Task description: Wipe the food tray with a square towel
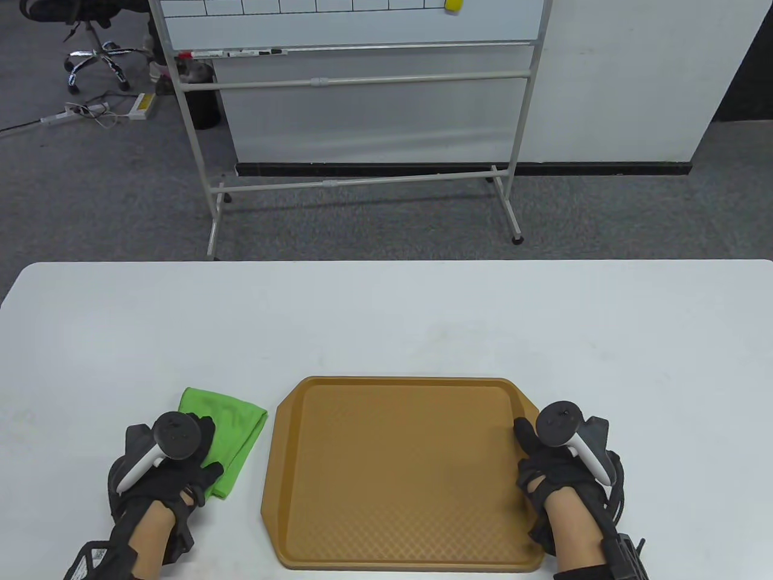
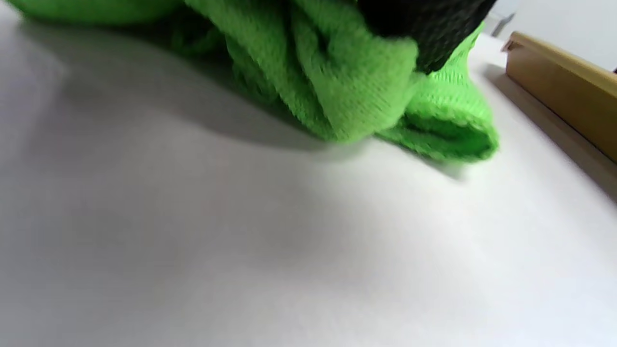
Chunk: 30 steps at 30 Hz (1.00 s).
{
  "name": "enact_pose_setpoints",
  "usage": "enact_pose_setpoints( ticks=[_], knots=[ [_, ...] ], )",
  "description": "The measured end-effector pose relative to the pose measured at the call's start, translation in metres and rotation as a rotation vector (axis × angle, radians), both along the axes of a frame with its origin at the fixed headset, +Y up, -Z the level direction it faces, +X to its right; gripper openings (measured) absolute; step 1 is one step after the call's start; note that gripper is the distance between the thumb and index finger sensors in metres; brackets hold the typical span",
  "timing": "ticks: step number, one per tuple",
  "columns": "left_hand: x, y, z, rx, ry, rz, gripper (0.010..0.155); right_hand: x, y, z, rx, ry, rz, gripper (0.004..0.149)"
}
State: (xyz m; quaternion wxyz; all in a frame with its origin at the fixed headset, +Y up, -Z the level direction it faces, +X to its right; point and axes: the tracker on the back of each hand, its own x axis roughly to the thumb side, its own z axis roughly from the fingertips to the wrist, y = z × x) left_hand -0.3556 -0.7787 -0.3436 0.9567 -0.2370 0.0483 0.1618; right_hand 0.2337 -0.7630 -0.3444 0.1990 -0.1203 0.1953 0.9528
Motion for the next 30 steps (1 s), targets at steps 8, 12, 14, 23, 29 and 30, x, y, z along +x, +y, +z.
enact_pose_setpoints(
  ticks=[8, 12, 14, 23, 29, 30],
  knots=[
    [0.012, 0.016, -0.003, 0.185, 0.007, -0.132, 0.074, -0.002, 0.000, 0.000, -0.015, 0.004, 0.007, 0.068],
    [0.020, 0.022, -0.005, 0.219, -0.003, -0.139, 0.069, -0.002, 0.000, 0.000, -0.025, 0.012, 0.006, 0.069],
    [0.018, 0.026, -0.003, 0.258, 0.020, -0.068, 0.066, -0.002, 0.000, 0.000, -0.034, 0.018, -0.001, 0.069],
    [0.055, 0.080, 0.013, 0.458, 0.013, 0.028, 0.065, -0.002, 0.001, -0.001, -0.079, 0.018, -0.031, 0.069],
    [0.135, 0.109, -0.004, 0.446, -0.173, -0.066, 0.064, -0.003, 0.001, -0.001, -0.088, 0.014, -0.038, 0.069],
    [0.147, 0.110, -0.010, 0.434, -0.190, -0.089, 0.064, -0.003, 0.001, -0.002, -0.092, 0.016, -0.033, 0.070]
  ],
)
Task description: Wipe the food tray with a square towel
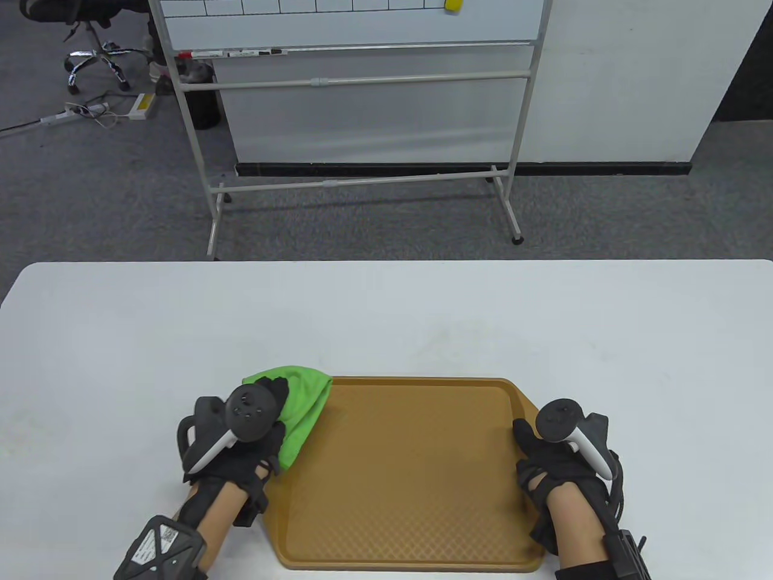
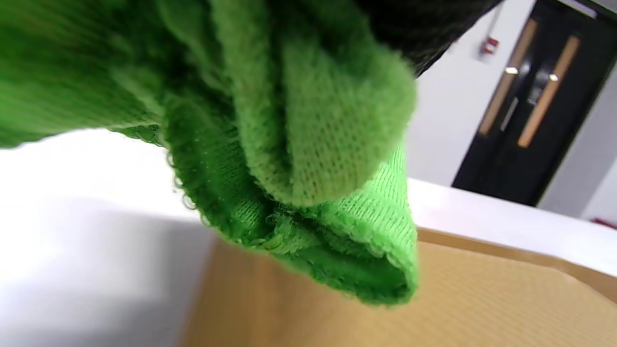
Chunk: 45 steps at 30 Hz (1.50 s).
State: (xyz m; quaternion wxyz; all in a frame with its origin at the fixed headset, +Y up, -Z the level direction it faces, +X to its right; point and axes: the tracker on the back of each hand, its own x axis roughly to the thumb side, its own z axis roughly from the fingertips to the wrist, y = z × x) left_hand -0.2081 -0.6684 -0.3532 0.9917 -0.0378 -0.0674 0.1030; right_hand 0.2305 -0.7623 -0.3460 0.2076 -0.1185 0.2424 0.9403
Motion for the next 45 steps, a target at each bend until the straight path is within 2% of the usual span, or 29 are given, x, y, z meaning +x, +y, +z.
enact_pose_setpoints(
  ticks=[3, 9, 12, 17, 23, 28, 33, 39, 45],
  knots=[
    [0.036, -0.008, -0.019, -0.065, 0.010, -0.116, 0.064, 0.000, 0.000, 0.000, -0.013, 0.009, 0.010, 0.072],
    [0.090, -0.056, -0.043, -0.227, -0.030, -0.317, 0.062, 0.005, 0.001, 0.001, -0.021, -0.049, 0.006, 0.092],
    [0.106, -0.068, -0.048, -0.266, -0.043, -0.319, 0.062, 0.004, 0.002, 0.001, -0.021, -0.050, 0.003, 0.089],
    [0.129, -0.070, -0.053, -0.270, -0.080, -0.200, 0.062, 0.003, 0.003, 0.001, -0.026, -0.038, 0.027, 0.088],
    [0.178, -0.073, -0.055, -0.245, -0.186, -0.200, 0.062, 0.004, 0.003, 0.000, -0.032, -0.040, 0.014, 0.086],
    [0.219, -0.078, -0.056, -0.257, -0.256, -0.111, 0.062, 0.007, 0.004, 0.001, -0.015, -0.050, -0.013, 0.080],
    [0.246, -0.084, -0.052, -0.283, -0.311, -0.057, 0.061, 0.012, 0.004, 0.002, 0.002, -0.062, -0.060, 0.073],
    [0.263, -0.086, -0.041, -0.290, -0.395, -0.105, 0.060, 0.014, 0.004, 0.001, 0.010, -0.072, -0.070, 0.069],
    [0.260, -0.089, -0.019, -0.241, -0.559, -0.116, 0.059, 0.018, 0.002, 0.001, 0.014, -0.107, -0.115, 0.066]
  ],
)
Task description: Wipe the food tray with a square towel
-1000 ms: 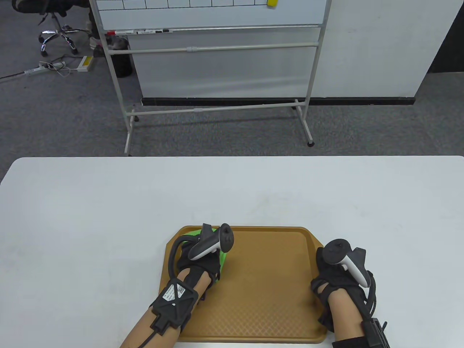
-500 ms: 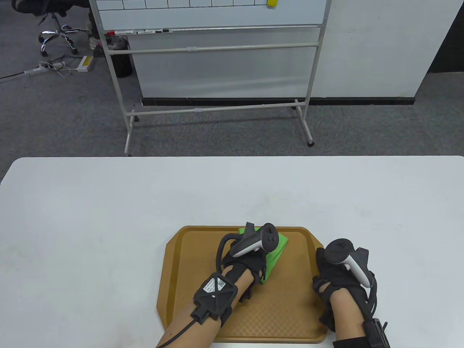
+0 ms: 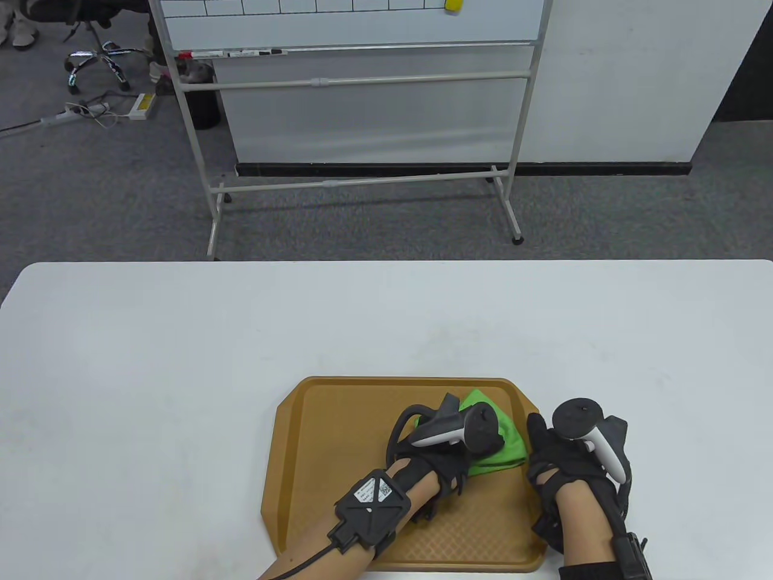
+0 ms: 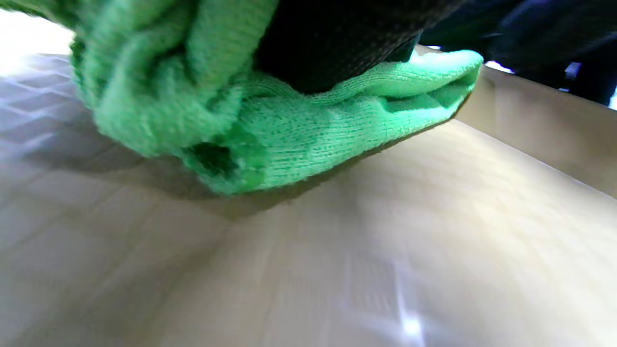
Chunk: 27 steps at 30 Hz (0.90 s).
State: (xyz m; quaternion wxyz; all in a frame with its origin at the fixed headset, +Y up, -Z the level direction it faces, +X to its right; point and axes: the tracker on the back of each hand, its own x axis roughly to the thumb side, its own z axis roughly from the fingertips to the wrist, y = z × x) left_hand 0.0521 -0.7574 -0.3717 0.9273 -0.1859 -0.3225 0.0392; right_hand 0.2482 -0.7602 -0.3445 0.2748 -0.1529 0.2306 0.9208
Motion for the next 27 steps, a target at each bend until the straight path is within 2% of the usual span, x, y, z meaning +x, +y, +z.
enact_pose_setpoints(
  ticks=[6, 9, 15, 22, 27],
  knots=[
    [-0.007, 0.000, 0.040, -0.059, -0.190, 0.007, 0.059, -0.006, 0.000, 0.000, -0.025, 0.016, 0.032, 0.070],
    [-0.013, 0.000, 0.061, -0.032, -0.244, -0.019, 0.059, -0.009, -0.001, -0.001, -0.046, 0.033, 0.071, 0.077],
    [-0.043, 0.003, 0.081, -0.019, -0.231, -0.065, 0.060, -0.010, -0.001, -0.001, -0.049, 0.036, 0.090, 0.079],
    [-0.113, 0.011, 0.091, -0.055, -0.149, -0.132, 0.058, -0.010, -0.001, -0.001, -0.050, 0.036, 0.093, 0.079],
    [-0.161, 0.022, 0.094, 0.013, -0.091, -0.296, 0.057, -0.010, -0.001, -0.001, -0.051, 0.037, 0.090, 0.079]
  ],
)
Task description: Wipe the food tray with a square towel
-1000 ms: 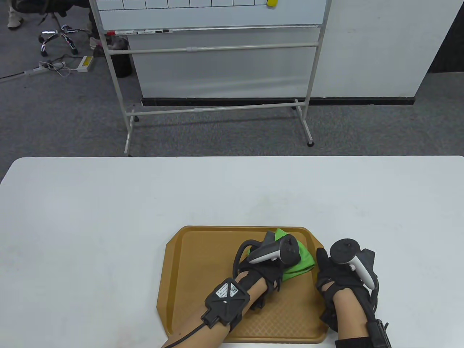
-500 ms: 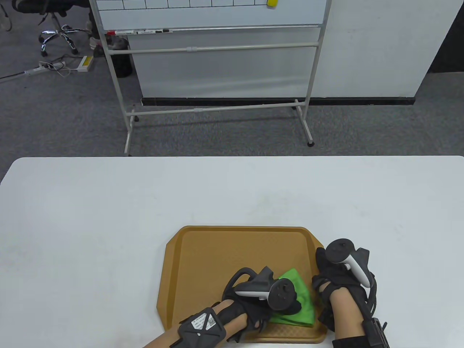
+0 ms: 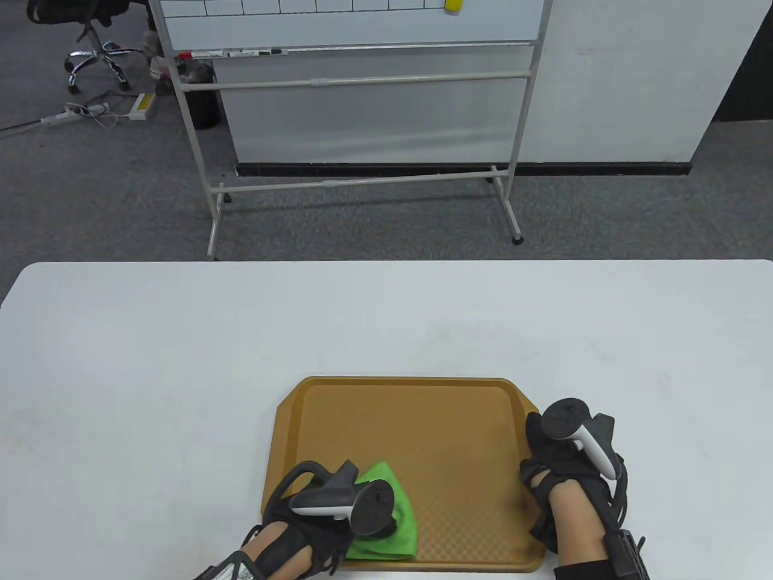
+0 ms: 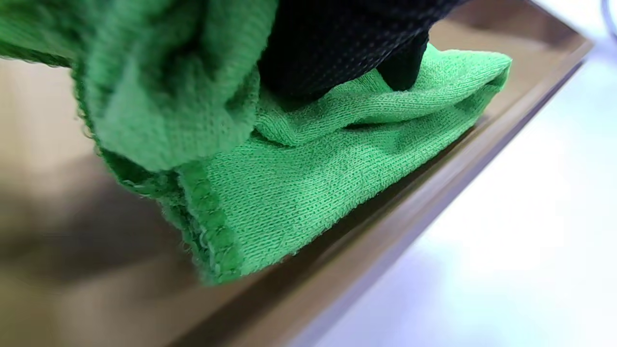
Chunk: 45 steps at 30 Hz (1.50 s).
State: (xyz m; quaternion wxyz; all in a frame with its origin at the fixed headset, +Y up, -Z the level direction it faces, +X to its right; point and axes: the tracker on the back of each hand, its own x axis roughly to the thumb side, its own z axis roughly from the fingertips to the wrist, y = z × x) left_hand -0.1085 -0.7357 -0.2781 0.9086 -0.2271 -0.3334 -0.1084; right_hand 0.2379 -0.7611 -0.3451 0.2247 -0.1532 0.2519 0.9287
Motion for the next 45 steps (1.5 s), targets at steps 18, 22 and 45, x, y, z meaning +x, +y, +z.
enact_pose_setpoints(
  ticks=[18, 22, 45],
  knots=[
    [-0.026, -0.008, -0.113, 0.088, 0.406, 0.072, 0.057, -0.001, 0.000, -0.001, 0.006, 0.003, 0.007, 0.078],
    [0.004, -0.020, -0.131, 0.061, 0.430, 0.263, 0.058, -0.002, 0.000, -0.001, 0.006, 0.004, 0.010, 0.078],
    [0.157, -0.029, -0.084, -0.032, 0.083, 0.243, 0.055, -0.003, -0.001, -0.002, 0.012, 0.006, 0.007, 0.071]
  ],
)
